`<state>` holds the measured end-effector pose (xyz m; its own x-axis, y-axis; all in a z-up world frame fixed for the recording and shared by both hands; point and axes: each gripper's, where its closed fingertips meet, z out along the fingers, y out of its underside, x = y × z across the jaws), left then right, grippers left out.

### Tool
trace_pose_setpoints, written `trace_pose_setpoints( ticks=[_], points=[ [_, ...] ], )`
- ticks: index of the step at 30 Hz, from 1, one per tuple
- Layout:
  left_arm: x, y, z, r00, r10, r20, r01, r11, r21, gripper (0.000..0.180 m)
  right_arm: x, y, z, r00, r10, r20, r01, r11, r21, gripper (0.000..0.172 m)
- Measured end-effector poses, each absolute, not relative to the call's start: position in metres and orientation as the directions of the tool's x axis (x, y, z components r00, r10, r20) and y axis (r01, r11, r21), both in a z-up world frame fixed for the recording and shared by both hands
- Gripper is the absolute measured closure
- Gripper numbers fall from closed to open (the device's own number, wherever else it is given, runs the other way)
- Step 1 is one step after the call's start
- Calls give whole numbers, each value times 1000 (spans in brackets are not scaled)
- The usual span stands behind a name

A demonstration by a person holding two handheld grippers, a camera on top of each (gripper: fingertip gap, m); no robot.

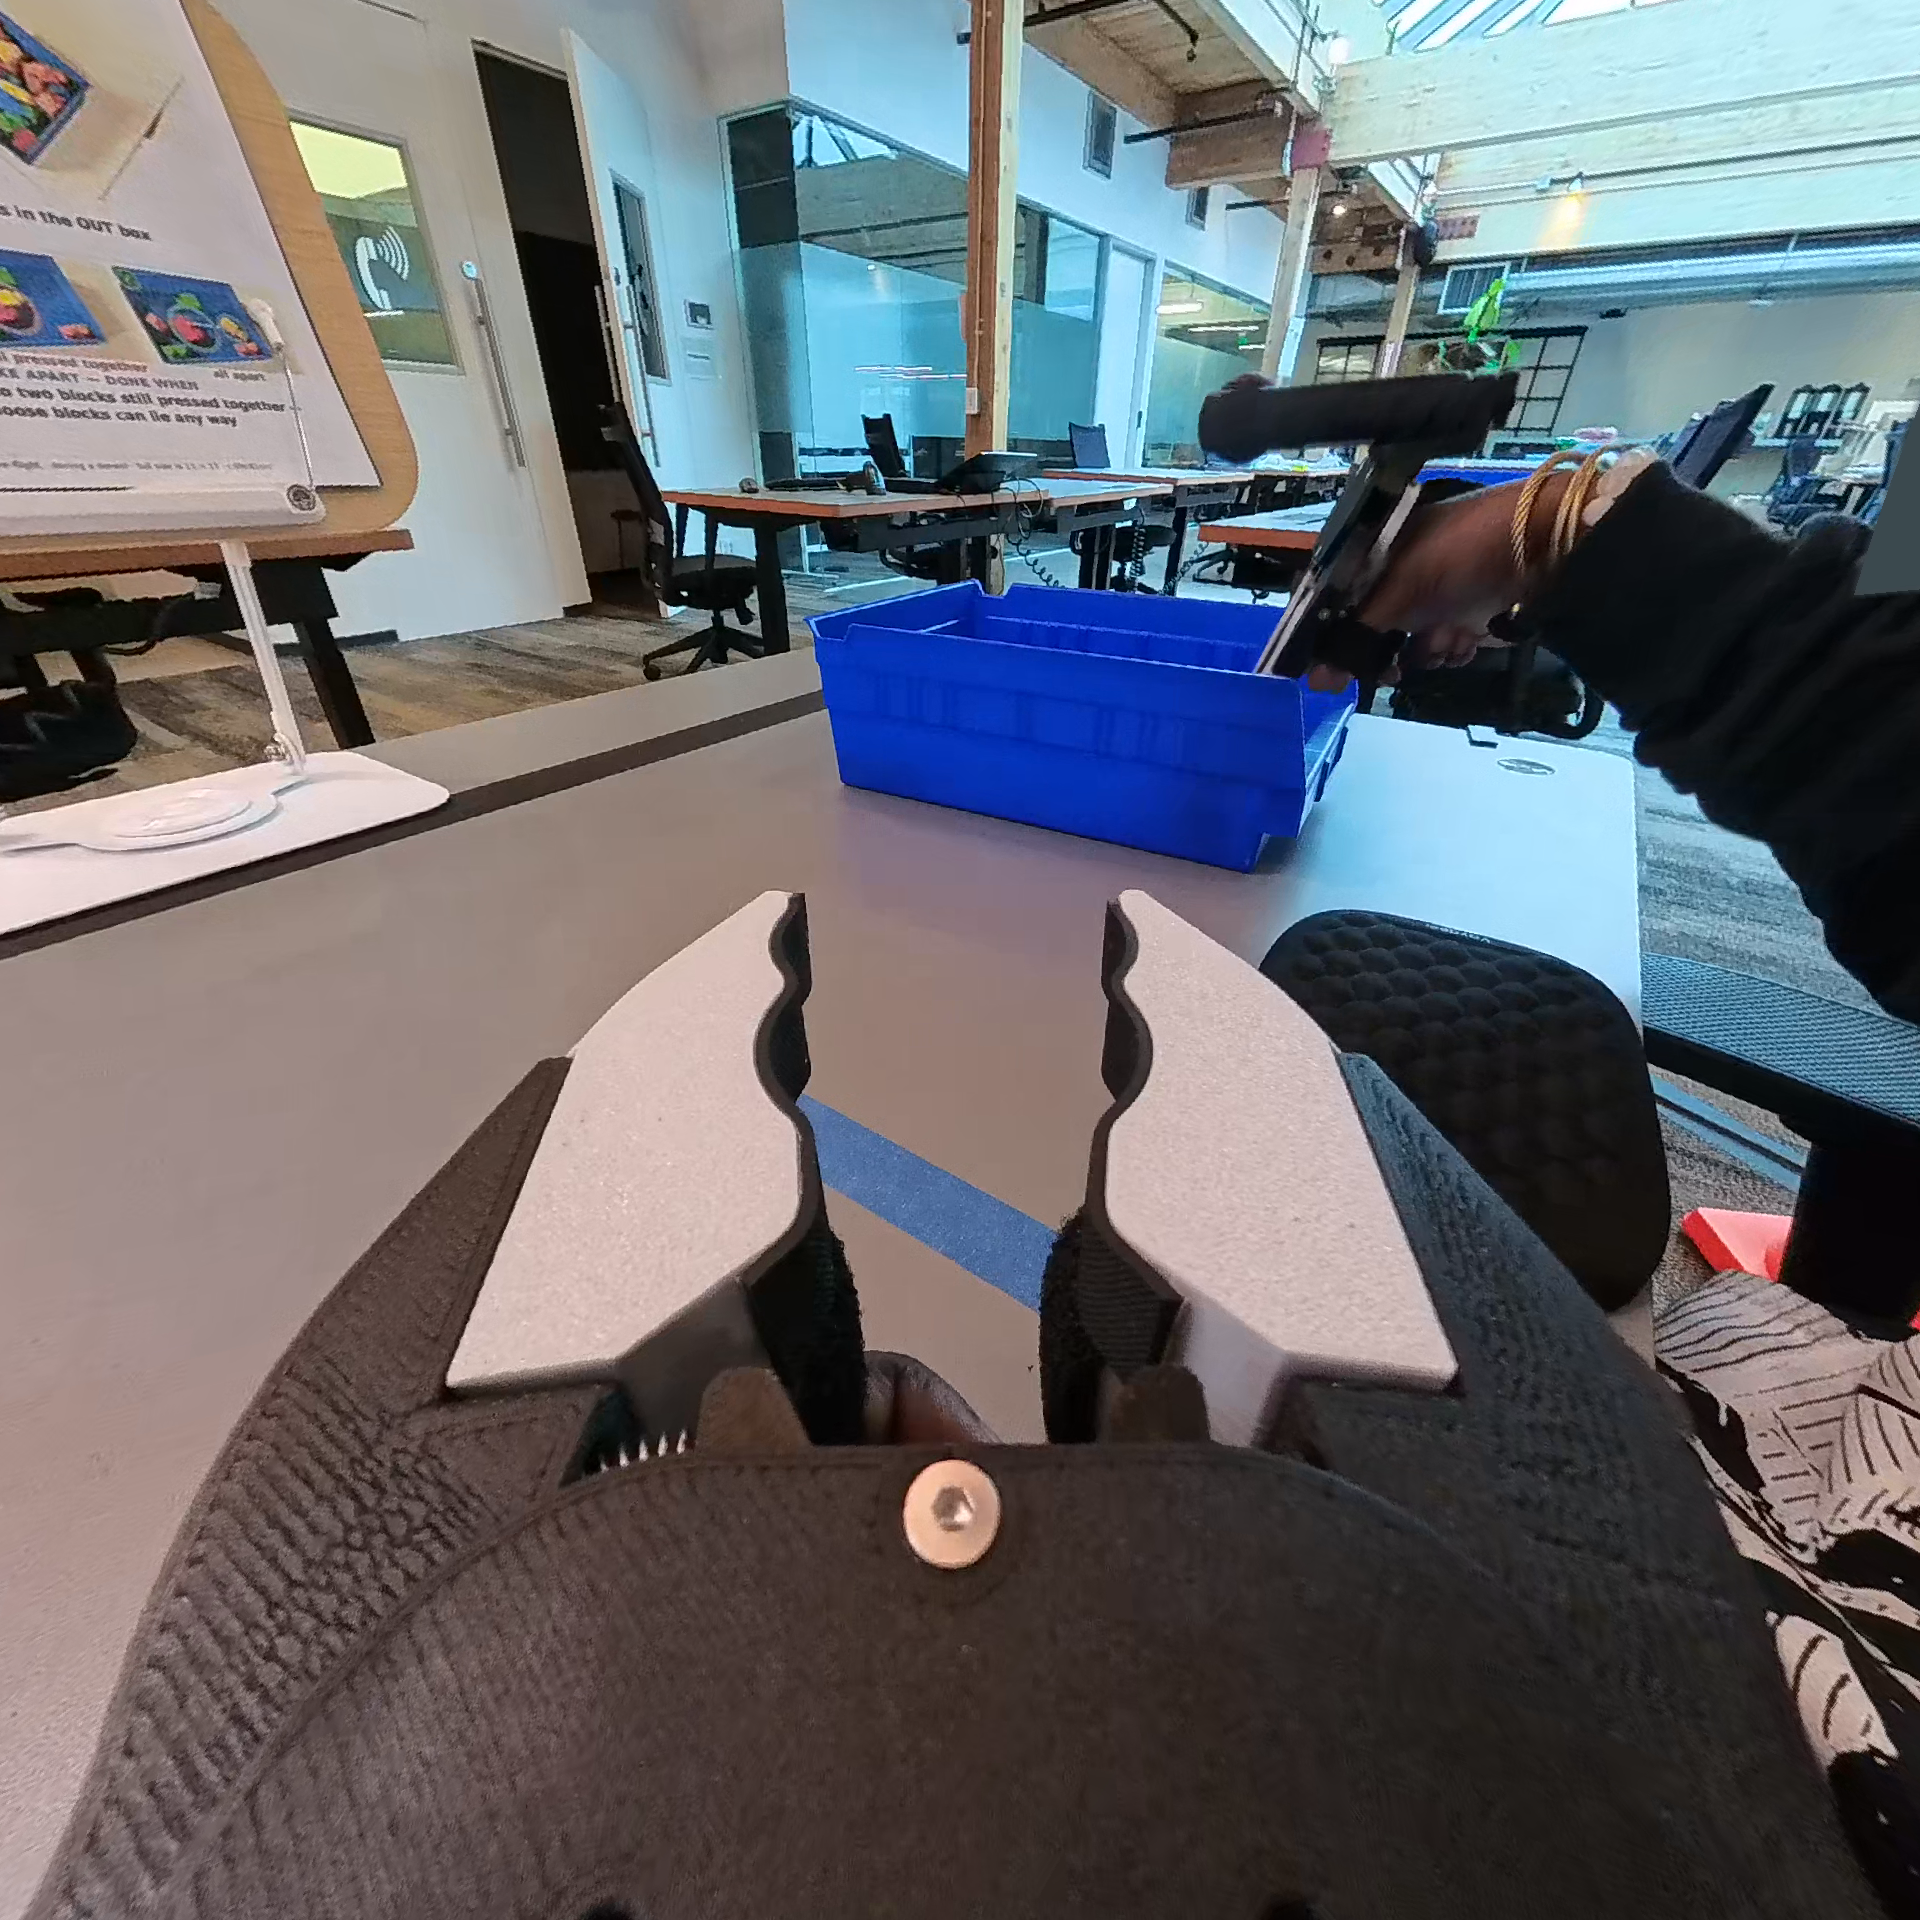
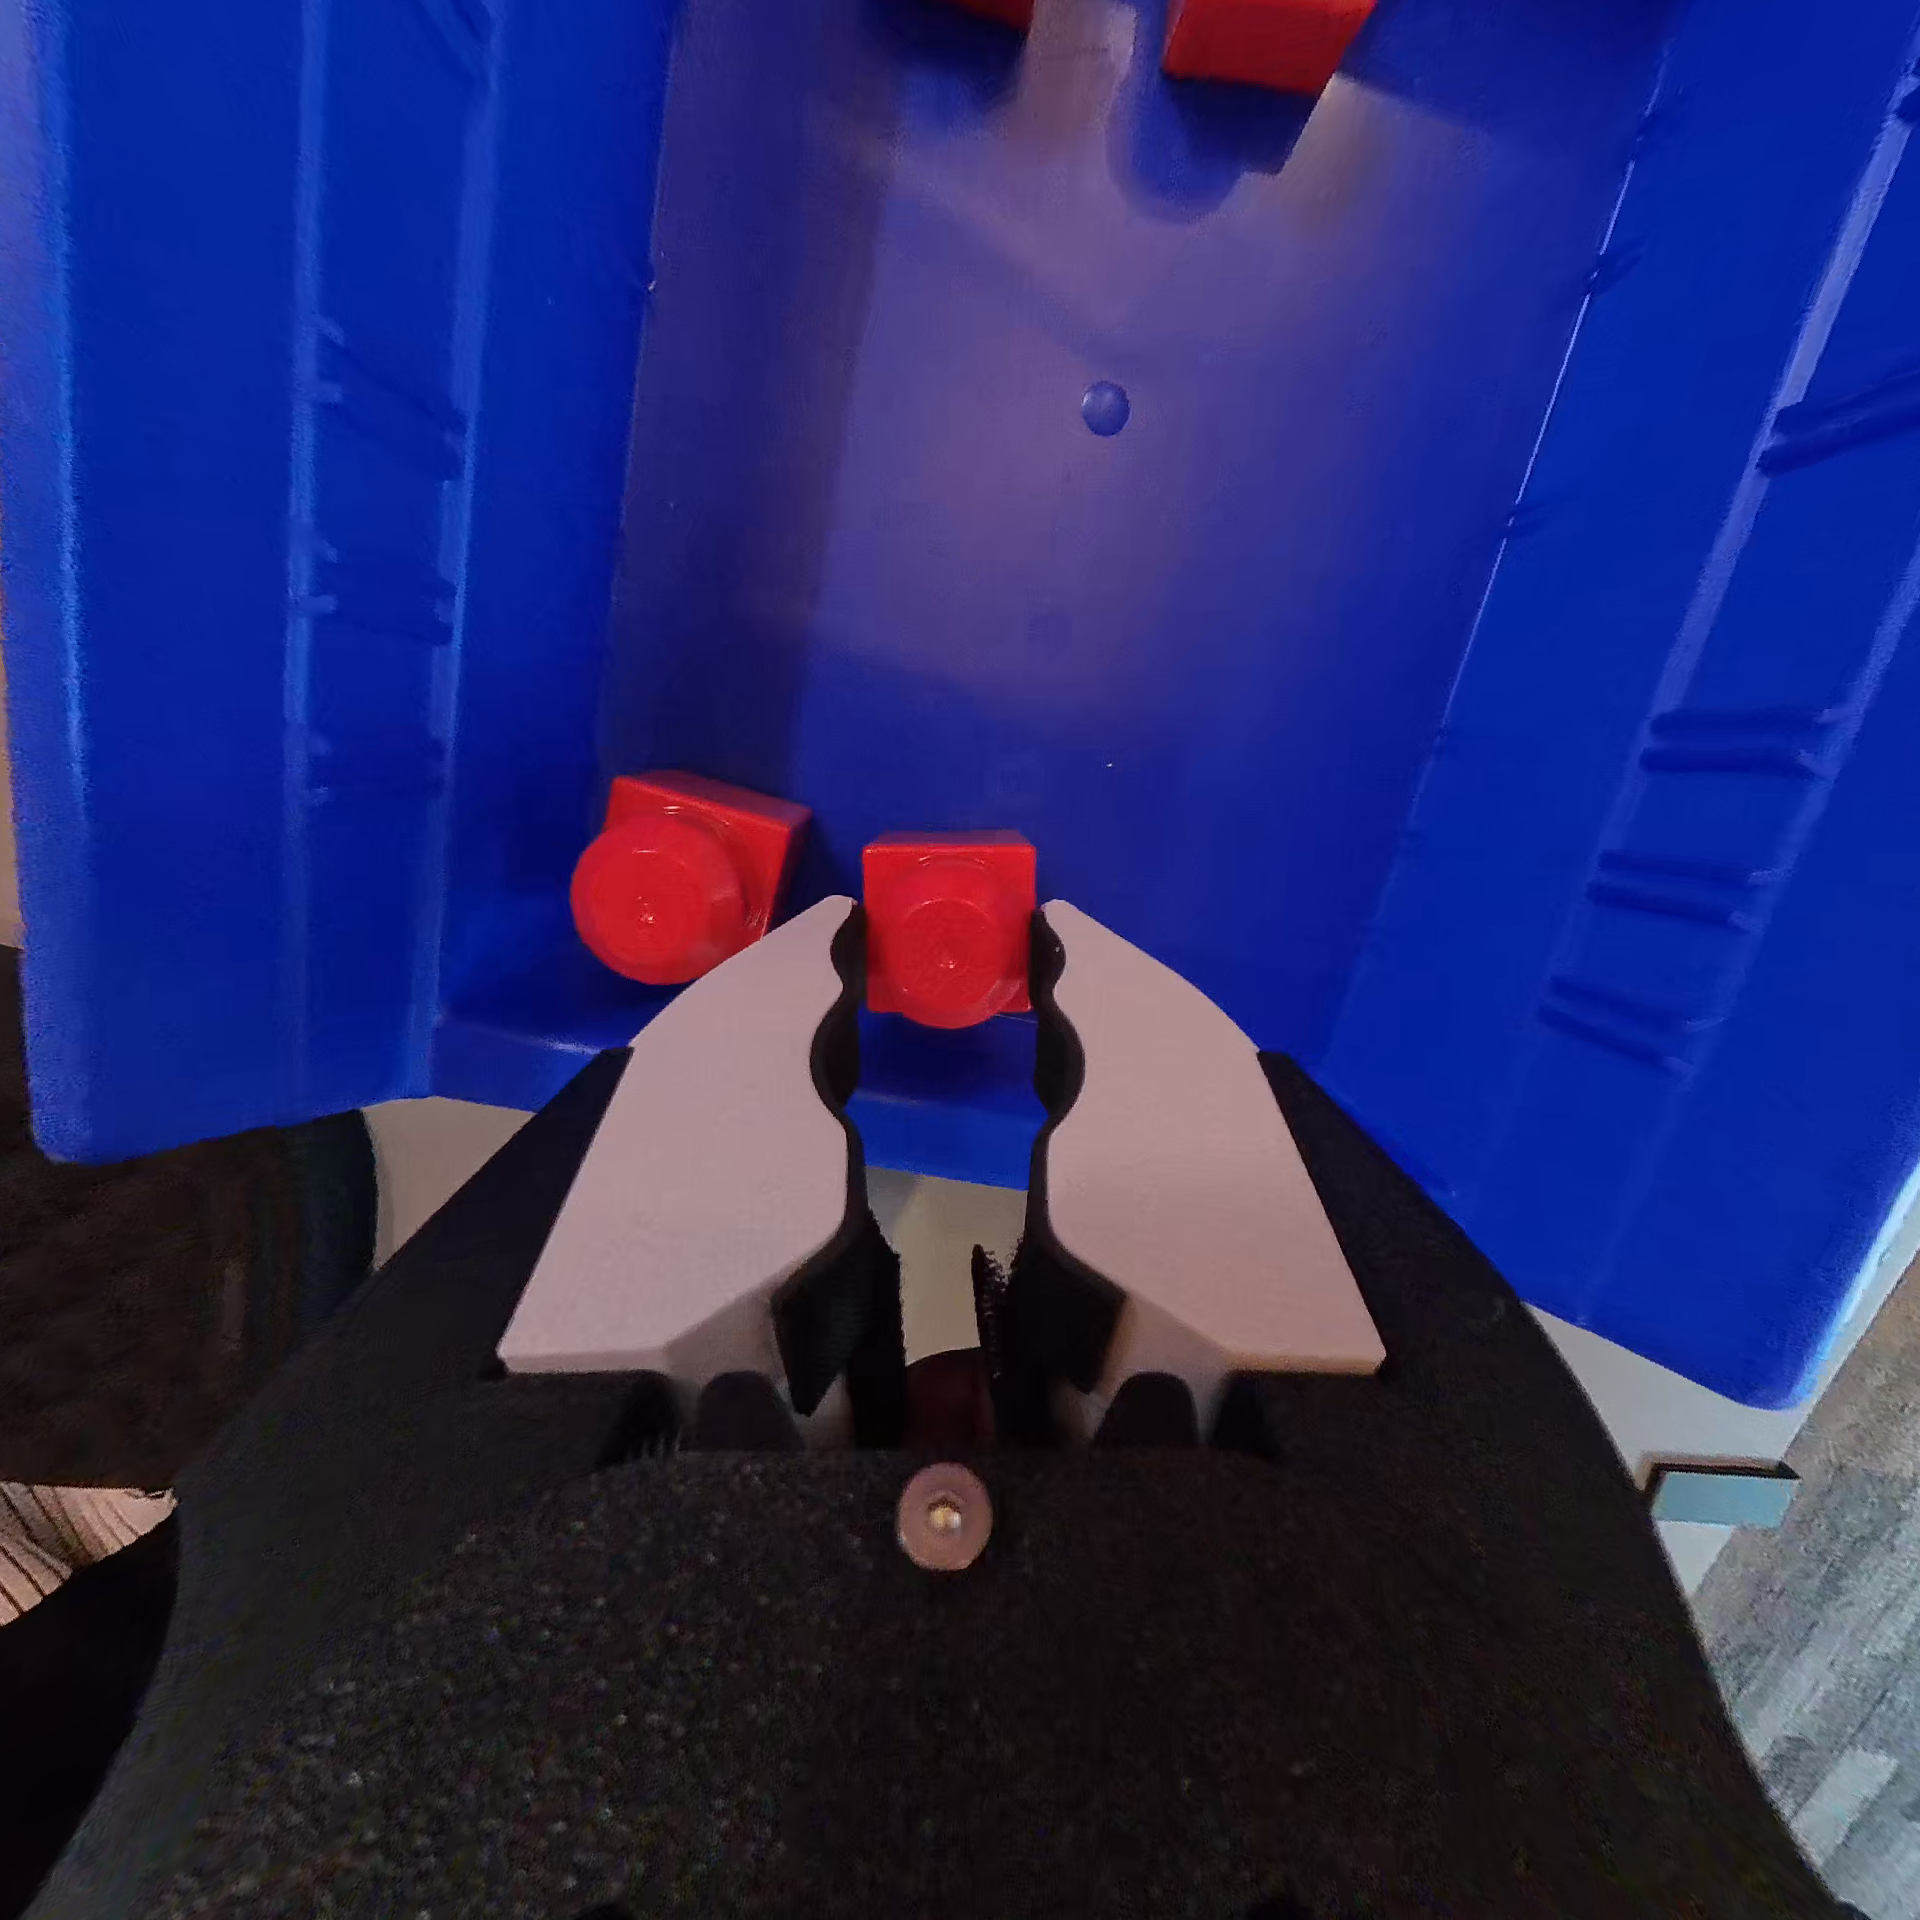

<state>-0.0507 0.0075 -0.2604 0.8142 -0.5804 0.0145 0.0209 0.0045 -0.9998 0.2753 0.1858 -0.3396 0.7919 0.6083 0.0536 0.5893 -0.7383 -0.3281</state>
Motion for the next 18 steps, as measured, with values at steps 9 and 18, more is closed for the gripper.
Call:
trace_pose_setpoints(
  ticks=[9,18],
  points=[
    [-51,8,-261,815,-579,12,19,5,-1000,126,272,196,-295,836,533,131,497,-635,-591,111],
    [-51,8,-261,818,-576,12,19,6,-1000,126,189,130,-192,813,573,103,107,26,-994,83]
  ],
)
